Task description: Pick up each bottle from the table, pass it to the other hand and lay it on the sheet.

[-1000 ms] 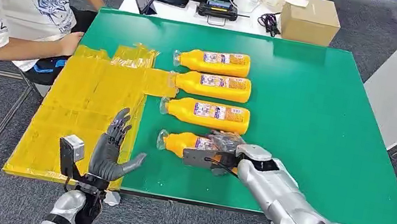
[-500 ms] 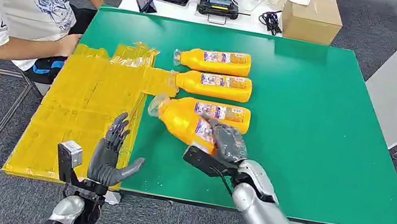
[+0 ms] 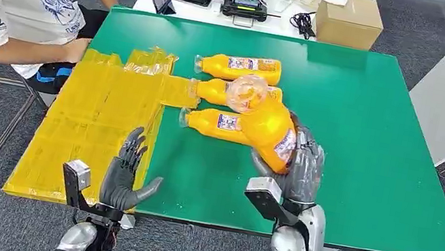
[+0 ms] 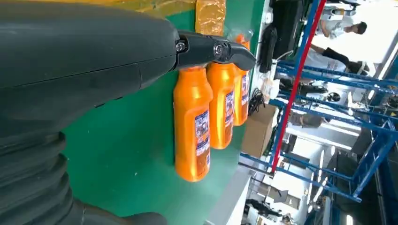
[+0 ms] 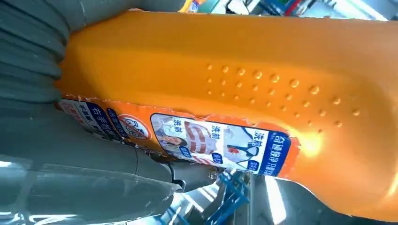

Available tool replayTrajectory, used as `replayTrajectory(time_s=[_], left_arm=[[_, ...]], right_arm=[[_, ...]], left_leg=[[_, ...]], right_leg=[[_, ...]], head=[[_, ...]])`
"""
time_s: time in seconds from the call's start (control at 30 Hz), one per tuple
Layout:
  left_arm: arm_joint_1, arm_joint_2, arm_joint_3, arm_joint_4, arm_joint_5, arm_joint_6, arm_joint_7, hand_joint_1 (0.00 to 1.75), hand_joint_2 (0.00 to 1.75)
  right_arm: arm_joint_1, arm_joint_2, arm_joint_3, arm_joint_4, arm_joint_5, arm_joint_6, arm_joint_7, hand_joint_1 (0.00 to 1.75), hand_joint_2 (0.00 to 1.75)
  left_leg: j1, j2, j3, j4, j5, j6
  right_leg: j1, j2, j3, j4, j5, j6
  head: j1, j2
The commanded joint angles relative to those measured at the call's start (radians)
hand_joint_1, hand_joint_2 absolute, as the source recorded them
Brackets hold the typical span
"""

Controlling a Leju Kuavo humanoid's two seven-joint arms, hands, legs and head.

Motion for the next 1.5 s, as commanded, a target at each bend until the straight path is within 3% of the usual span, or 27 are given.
replayTrajectory(time_s=[0.03, 0.23, 0.5, 0.8, 1.3, 1.33, 1.37, 1.5], left_arm=[[-0.037, 0.017, -0.059, 0.028, 0.066, -0.097, 0.037, 0.0, 1.75], [-0.059, 0.02, -0.1, 0.03, 0.119, -0.176, 0.064, 0.0, 1.75], [-0.066, 0.017, -0.135, 0.033, 0.132, -0.211, 0.079, 0.0, 1.75], [-0.085, 0.013, -0.132, 0.076, 0.107, -0.183, 0.071, 0.0, 1.75], [-0.068, 0.032, -0.163, 0.033, 0.031, -0.182, 0.062, 0.0, 1.75], [-0.067, 0.032, -0.159, 0.031, 0.025, -0.18, 0.062, 0.59, 1.75], [-0.065, 0.033, -0.158, 0.026, 0.022, -0.184, 0.059, 1.75, 1.75], [-0.053, 0.028, -0.139, 0.002, 0.077, -0.271, 0.048, 1.75, 1.75]], right_arm=[[-0.012, 0.02, -0.031, 0.113, -0.021, 0.054, -0.031, 1.75, 1.75], [-0.028, 0.113, 0.108, 0.419, -0.049, 0.225, -0.113, 1.75, 1.75], [-0.091, 0.202, 0.211, 0.692, -0.059, 0.246, -0.136, 1.75, 1.75], [-0.117, 0.216, 0.285, 0.718, -0.022, 0.263, -0.085, 1.75, 1.75], [-0.122, 0.205, 0.275, 0.711, -0.038, 0.252, -0.077, 1.75, 1.75], [-0.121, 0.205, 0.275, 0.707, -0.037, 0.249, -0.076, 1.75, 1.75], [-0.12, 0.206, 0.274, 0.704, -0.038, 0.247, -0.075, 1.75, 1.75], [-0.129, 0.203, 0.281, 0.718, -0.016, 0.228, -0.056, 1.75, 1.75]], left_leg=[[0.002, 0.0, 0.004, 0.0, -0.002, -0.002], [0.003, 0.003, 0.007, -0.001, -0.003, -0.003], [0.003, 0.004, 0.005, -0.001, -0.002, -0.002], [0.002, 0.001, 0.003, -0.001, -0.001, -0.002], [0.002, 0.0, 0.003, 0.0, -0.002, -0.002], [0.002, 0.0, 0.002, 0.0, -0.001, -0.002], [0.001, 0.001, 0.002, -0.001, -0.001, -0.001], [0.002, 0.0, 0.003, 0.0, -0.001, -0.002]], right_leg=[[0.002, -0.001, 0.005, -0.001, -0.002, -0.003], [0.003, 0.002, 0.007, -0.002, -0.001, -0.003], [0.003, 0.003, 0.005, -0.002, -0.001, -0.003], [0.002, 0.001, 0.003, -0.001, -0.001, -0.003], [0.002, -0.001, 0.004, 0.0, -0.002, -0.003], [0.002, 0.0, 0.003, -0.001, -0.001, -0.002], [0.001, 0.0, 0.002, 0.0, -0.001, -0.002], [0.002, 0.0, 0.003, 0.0, -0.001, -0.003]], head=[[0.0, 0.0], [0.0, 0.0], [0.0, 0.0], [0.0, 0.0], [0.0, 0.0], [0.0, 0.0], [0.0, 0.0], [0.0, 0.0]])
